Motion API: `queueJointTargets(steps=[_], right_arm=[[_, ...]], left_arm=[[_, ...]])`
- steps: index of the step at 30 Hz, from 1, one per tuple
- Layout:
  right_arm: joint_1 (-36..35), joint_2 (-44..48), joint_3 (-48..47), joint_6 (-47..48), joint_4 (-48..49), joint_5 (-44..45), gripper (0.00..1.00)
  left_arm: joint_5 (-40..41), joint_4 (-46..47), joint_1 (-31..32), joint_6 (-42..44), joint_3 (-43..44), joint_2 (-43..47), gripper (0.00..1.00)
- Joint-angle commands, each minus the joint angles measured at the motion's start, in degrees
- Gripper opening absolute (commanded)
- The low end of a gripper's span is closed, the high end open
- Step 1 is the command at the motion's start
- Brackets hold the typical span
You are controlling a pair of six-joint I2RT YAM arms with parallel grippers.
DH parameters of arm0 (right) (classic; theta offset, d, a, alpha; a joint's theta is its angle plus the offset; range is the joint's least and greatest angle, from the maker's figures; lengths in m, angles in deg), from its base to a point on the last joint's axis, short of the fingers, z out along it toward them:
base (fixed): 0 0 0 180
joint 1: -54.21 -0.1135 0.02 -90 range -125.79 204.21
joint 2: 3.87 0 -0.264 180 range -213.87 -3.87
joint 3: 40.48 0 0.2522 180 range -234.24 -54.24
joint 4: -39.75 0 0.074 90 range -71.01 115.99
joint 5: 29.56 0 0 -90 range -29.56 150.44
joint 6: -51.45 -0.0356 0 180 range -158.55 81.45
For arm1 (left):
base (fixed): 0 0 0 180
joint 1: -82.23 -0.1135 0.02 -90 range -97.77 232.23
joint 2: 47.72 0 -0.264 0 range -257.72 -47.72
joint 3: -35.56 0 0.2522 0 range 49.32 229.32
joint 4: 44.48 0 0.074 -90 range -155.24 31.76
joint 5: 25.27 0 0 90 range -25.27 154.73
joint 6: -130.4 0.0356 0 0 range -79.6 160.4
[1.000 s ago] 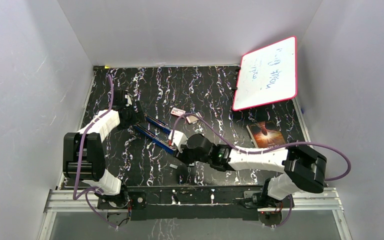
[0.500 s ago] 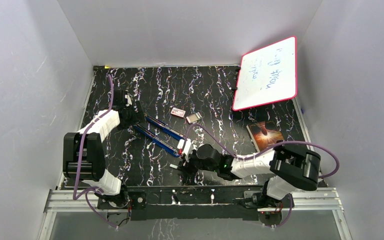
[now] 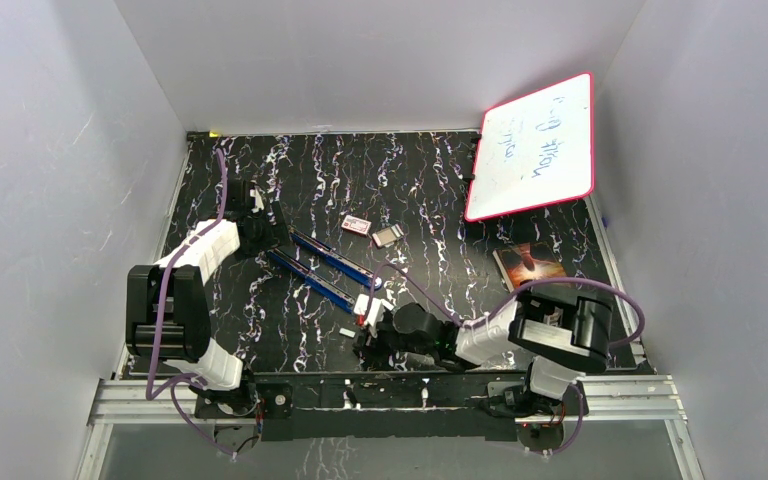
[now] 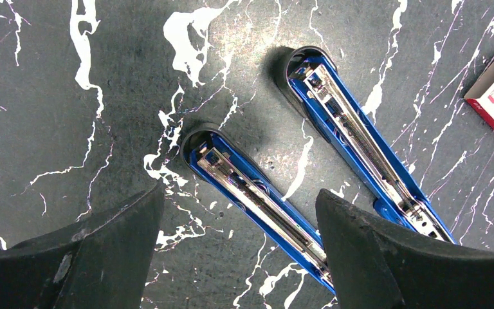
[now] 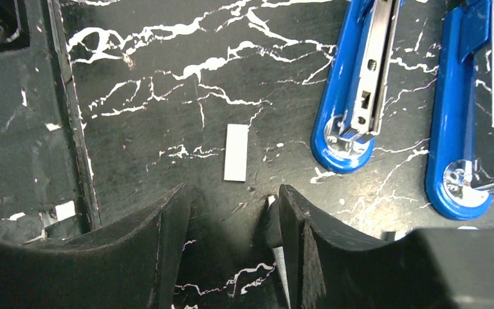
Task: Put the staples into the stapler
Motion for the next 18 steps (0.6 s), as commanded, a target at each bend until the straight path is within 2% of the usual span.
queueJointTargets(steps=[1,18], right_arm=[[-1.6,-2.2,0.8,1.3,6.9,3.7,0.6],[-1.9,-8.7,0.9,0.1,9.7,4.7,0.54]], left_arm=[[-0.7,-0.7,-0.4,0.4,1.5,-0.7,0.86],[-0.7,-0.9,-0.4,0.5,1.7,-0.9,0.86]])
